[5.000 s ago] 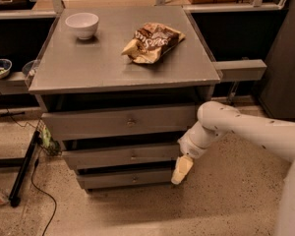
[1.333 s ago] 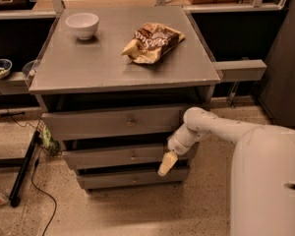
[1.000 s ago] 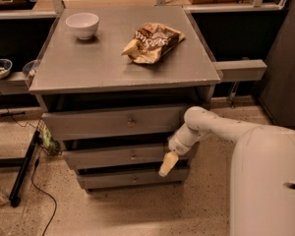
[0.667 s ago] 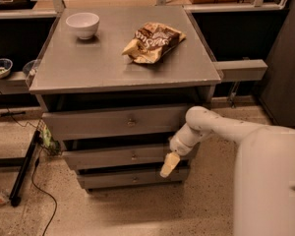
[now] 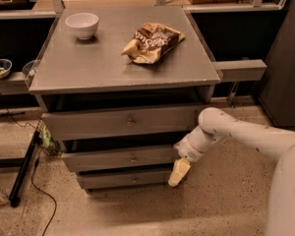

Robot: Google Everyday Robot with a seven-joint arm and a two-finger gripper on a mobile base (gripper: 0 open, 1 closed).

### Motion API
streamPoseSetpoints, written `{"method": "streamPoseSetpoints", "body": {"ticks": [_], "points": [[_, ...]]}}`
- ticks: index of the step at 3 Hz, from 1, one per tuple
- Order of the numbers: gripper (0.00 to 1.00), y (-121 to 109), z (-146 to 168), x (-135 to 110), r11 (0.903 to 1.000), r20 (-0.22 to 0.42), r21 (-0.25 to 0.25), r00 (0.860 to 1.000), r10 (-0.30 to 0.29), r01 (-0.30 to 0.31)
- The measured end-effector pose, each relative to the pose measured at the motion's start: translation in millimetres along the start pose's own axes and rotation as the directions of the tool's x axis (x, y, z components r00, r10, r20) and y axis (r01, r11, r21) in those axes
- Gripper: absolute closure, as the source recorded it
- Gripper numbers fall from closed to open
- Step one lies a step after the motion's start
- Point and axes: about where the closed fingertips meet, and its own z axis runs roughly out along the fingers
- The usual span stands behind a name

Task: Open middle drawer

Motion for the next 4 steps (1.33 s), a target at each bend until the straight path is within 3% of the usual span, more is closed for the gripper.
{"method": "streamPoseSetpoints", "body": {"ticks": [1, 3, 4], "points": [[0.00, 0, 0, 0, 1.0000, -0.003, 0.006, 1.000, 0.000, 0.000], [0.00, -27, 13, -5, 0.9941, -0.053, 0.108, 0.998, 0.014, -0.008], [0.00, -45, 25, -7, 0.9907, -0.059, 0.134, 0.998, 0.032, -0.024]]}}
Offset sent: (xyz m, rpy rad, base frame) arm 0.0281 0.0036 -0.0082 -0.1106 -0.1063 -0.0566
